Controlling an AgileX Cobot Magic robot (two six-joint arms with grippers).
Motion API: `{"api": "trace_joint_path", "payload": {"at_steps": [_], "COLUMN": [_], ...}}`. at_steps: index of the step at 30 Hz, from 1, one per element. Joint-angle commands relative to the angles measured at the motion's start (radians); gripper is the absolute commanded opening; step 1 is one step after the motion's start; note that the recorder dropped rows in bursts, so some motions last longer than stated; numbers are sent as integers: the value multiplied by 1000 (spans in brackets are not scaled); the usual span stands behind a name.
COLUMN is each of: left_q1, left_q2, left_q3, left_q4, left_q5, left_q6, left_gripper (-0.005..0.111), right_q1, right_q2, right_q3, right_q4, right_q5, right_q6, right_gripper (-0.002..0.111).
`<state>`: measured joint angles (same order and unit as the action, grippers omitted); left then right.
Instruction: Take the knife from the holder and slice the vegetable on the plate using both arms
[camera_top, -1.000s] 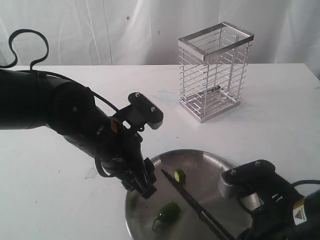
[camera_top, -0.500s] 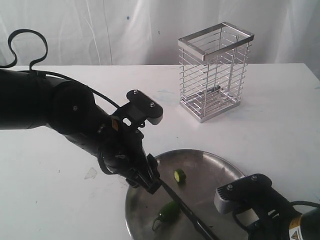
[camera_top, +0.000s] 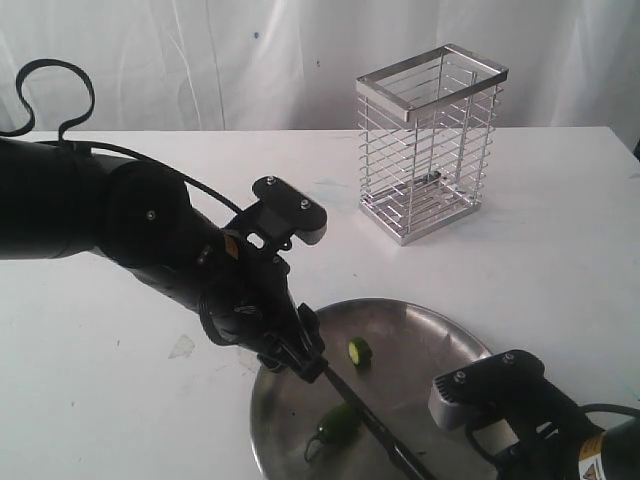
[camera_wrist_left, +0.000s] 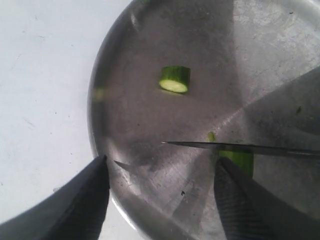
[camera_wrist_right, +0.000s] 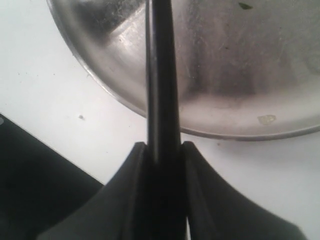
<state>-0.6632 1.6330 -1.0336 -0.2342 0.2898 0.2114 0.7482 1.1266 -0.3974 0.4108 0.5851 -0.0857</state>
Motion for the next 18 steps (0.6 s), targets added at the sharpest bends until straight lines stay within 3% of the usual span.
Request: {"api": "trace_joint_path", "payload": {"at_steps": [1, 18], "left_q1": [1, 1], "left_q2": [-2, -2], "left_q3": [9, 9], "left_q4": [-12, -29], "left_q5": [9, -1], "left_q6": [-9, -9], "left_gripper": [64, 64], "right_q1": [1, 1], "right_q2": [-7, -7], "right_q3": [2, 3], "right_q4": [11, 27], "right_q5": [-4, -5], "right_q6": [13, -7], "right_gripper": [0, 0]}}
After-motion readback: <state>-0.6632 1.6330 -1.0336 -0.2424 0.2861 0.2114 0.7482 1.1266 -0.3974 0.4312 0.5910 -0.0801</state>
